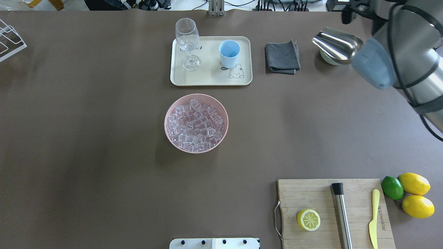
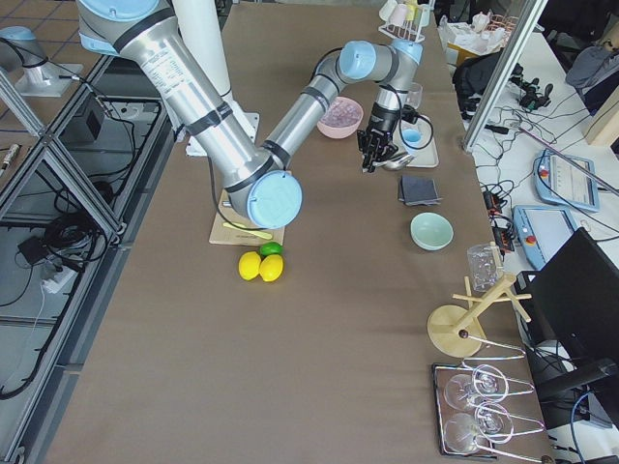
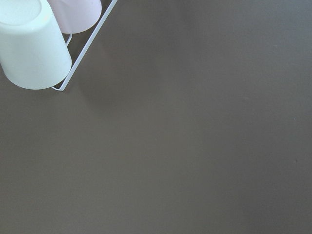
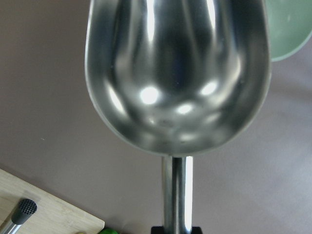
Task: Put ice in cup with scoop
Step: 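Carry the empty scoop back toward its spot near the right arm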
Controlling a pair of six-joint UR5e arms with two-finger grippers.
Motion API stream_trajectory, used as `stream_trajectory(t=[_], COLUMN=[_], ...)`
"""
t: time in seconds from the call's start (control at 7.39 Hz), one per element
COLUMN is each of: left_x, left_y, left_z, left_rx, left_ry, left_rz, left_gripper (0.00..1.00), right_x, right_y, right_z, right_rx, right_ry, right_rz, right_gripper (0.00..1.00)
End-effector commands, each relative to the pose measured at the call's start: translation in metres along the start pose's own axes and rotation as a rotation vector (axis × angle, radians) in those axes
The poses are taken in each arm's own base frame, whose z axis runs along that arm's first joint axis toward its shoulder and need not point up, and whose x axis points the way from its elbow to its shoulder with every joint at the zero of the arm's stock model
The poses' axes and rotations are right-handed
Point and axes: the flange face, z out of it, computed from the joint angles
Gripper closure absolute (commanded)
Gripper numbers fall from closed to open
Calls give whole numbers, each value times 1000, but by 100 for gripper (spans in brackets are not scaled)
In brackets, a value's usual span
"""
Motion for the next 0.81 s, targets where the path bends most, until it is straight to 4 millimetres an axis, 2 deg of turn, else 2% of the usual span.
stream_trajectory(t=[0.0, 0.14, 0.27, 0.41, 0.54, 0.68], left_x=[3, 9, 8, 9, 12, 12], left_y=[5, -1, -3, -6, -10, -10], left_z=[15, 19, 20, 19, 14, 8], left_rx=[-22, -33, -37, -35, -26, -15], left_ry=[11, 8, 4, 3, 2, -3], left_rz=[5, 19, 15, 16, 24, 21], left_gripper=[1, 1, 1, 1, 1, 1], right_x=[87, 105, 117, 126, 131, 134], right_y=[123, 153, 176, 196, 223, 240], right_z=[61, 91, 125, 150, 185, 211], right_rx=[-6, -41, -31, 14, 29, 35], right_ry=[-177, -248, -255, -252, -252, -262], right_rz=[381, 555, 589, 683, 732, 734], right_gripper=[100, 100, 100, 100, 100, 100])
